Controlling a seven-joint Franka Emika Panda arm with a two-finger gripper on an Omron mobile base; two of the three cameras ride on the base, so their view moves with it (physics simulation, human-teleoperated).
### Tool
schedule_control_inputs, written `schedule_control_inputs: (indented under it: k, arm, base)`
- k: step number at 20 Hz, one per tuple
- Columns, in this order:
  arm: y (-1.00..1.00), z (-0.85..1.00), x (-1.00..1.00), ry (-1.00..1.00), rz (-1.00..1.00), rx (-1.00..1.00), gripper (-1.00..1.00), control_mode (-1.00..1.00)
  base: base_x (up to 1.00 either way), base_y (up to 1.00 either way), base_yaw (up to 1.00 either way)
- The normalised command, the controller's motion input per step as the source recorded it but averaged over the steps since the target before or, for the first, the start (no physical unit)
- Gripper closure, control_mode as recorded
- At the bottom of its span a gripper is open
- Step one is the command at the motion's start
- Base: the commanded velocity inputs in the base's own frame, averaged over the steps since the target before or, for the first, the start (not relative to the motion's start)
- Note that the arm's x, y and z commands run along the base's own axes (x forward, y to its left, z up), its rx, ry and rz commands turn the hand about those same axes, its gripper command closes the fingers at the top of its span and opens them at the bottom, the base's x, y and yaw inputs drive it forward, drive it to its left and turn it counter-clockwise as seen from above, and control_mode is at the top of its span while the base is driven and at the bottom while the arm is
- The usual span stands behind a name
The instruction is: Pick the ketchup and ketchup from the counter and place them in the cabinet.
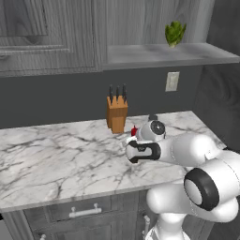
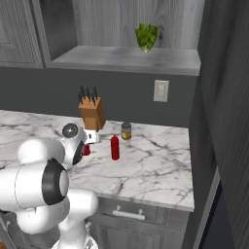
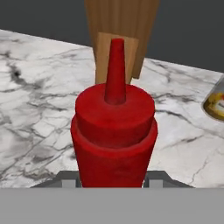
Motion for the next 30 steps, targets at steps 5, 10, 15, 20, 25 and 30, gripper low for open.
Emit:
schedule_control_inputs:
  k: [5,10,15,20,25,30]
  arm:
    - [0.05,0.6,-0.11,-0.13,0.01,-0.04,1.0,-1.0]
    - [0.0,0.82,0.0,-0.07,0.0,0.01,1.0,-1.0]
    - [0.0,0.8,0.0,-0.03,0.0,0.01,1.0,-1.0]
    - [0.0,0.7,-0.01,-0.01,0.0,0.02,1.0,-1.0]
    - [0.0,0.67,-0.2,-0.03,0.0,0.0,1.0,-1.0]
    - [-0.12,0.64,-0.36,-0.06,0.0,0.01,1.0,-1.0]
  base:
    - [0.0,0.0,0.0]
    - [0.0,0.0,0.0]
    - [0.0,0.0,0.0]
    - [0.0,0.0,0.0]
    - [0.0,0.0,0.0]
    - [0.0,0.0,0.0]
